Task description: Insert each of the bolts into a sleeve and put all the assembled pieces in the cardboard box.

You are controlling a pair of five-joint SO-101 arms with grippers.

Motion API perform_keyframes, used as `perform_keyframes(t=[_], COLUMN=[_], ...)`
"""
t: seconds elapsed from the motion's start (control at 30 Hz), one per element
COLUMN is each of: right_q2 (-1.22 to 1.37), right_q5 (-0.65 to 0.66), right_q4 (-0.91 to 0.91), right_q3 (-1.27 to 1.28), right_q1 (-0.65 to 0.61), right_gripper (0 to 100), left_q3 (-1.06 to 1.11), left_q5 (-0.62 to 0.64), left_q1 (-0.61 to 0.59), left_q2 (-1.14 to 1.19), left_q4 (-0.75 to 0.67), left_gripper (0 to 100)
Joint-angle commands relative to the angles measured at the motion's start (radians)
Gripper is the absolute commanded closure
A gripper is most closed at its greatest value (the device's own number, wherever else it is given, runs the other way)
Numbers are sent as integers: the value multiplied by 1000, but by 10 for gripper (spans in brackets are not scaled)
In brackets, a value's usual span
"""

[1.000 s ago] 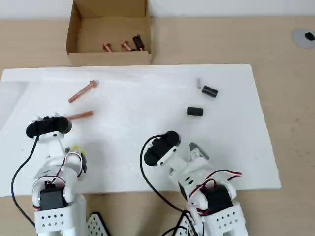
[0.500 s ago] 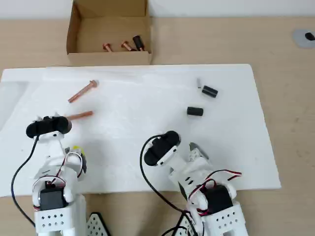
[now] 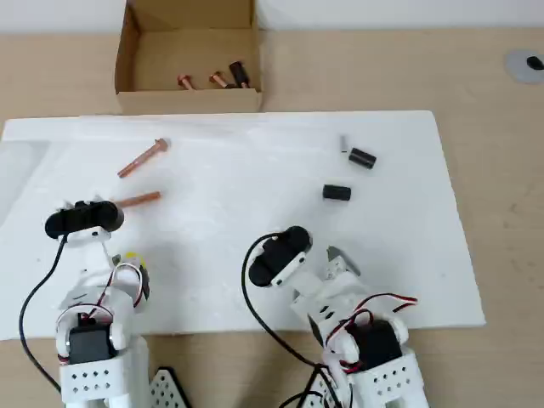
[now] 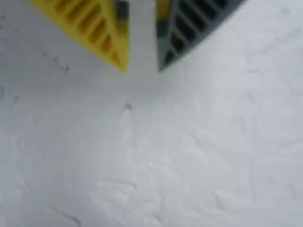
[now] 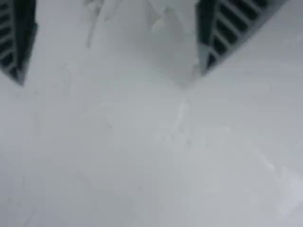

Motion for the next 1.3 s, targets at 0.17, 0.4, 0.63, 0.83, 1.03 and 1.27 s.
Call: perform_keyframes(t=[0.17, 0.4, 0.63, 0.83, 1.03, 1.27], right_q2=[-114, -114, -114, -114, -114, -114], right_q5=[3, 3, 3, 3, 3, 5], right_q4=[-14, -14, -14, -35, -118, -230], right_q3=[1, 1, 1, 5, 28, 48], right_q1=[-2, -2, -2, -15, -13, 35], right_gripper=[723, 723, 723, 723, 722, 723], left_q3=[-5, -5, -5, -5, -5, -6], left_q5=[-6, -6, -8, -8, -8, -8], left_q1=[-14, -14, -6, -6, -6, -8], left_q2=[-7, -7, -7, -7, -7, -7], left_q4=[-15, -15, -15, -15, -15, -12], left_gripper=[950, 950, 950, 948, 950, 950])
